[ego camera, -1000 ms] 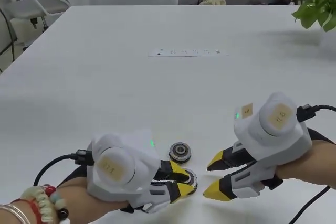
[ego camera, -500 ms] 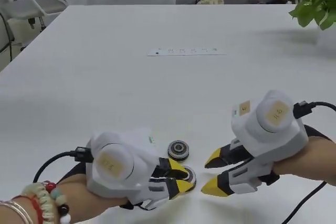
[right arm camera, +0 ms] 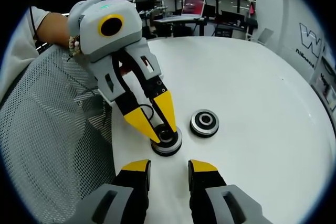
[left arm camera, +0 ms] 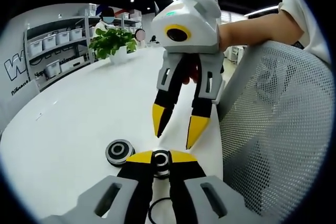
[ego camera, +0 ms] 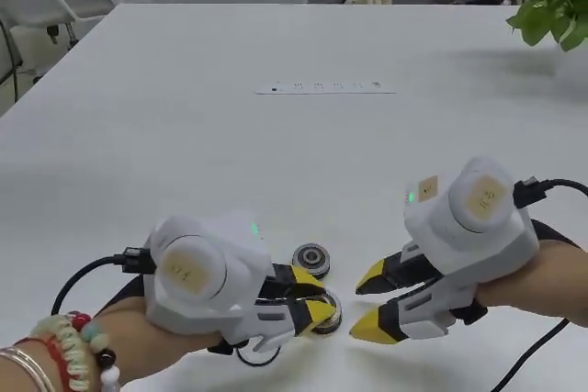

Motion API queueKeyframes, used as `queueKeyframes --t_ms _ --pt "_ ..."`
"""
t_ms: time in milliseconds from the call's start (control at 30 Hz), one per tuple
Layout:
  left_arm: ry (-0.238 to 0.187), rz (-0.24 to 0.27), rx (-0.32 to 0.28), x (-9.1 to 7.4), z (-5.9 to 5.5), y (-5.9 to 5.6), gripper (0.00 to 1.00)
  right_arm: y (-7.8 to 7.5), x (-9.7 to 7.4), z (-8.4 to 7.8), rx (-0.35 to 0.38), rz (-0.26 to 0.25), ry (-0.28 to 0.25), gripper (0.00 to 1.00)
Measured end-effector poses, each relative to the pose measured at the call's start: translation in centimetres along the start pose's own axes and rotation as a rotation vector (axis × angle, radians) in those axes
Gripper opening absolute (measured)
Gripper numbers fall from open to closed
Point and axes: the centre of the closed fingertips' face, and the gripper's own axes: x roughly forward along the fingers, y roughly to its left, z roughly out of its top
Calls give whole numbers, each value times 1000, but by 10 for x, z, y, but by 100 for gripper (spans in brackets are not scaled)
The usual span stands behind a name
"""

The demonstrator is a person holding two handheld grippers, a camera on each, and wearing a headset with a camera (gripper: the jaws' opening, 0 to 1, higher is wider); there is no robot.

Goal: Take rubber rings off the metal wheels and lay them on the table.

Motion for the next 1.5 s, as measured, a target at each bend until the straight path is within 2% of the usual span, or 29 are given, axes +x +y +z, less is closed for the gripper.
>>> queueKeyframes --t_ms 200,300,333,367,433,533,567,800,867,1000,1133,1300,1500 --pt "7 0 -15 1 -3 0 4 4 5 1 -26 6 -2 26" --pt "10 0 -2 1 -4 1 5 3 7 4 -31 1 -12 26" --pt "11 -3 -1 1 -4 0 6 3 8 5 -30 0 -17 26" --pt "34 -3 -10 1 -8 0 11 3 9 5 -28 1 -19 26" --pt "17 8 -25 1 -5 2 15 5 12 4 -30 8 -11 26" --pt "25 -8 10 0 -6 -2 8 6 14 3 -45 11 0 25" --pt "14 -2 7 0 -4 -2 8 7 14 3 -45 13 0 25" --pt "18 -3 -27 -1 -6 0 8 6 16 6 -42 7 -15 24" --pt "17 -3 -26 -2 -6 -1 8 5 17 9 -22 5 -32 25" --pt "14 -2 -30 -2 -6 0 8 8 23 7 -13 13 -21 26" --pt "10 -2 -32 -1 -7 1 8 4 22 12 -10 0 -45 26" --pt "10 -2 -34 -1 -7 1 8 3 20 13 0 0 -62 23" --pt "6 -2 -36 0 -7 1 8 3 18 13 -69 1 -51 20"
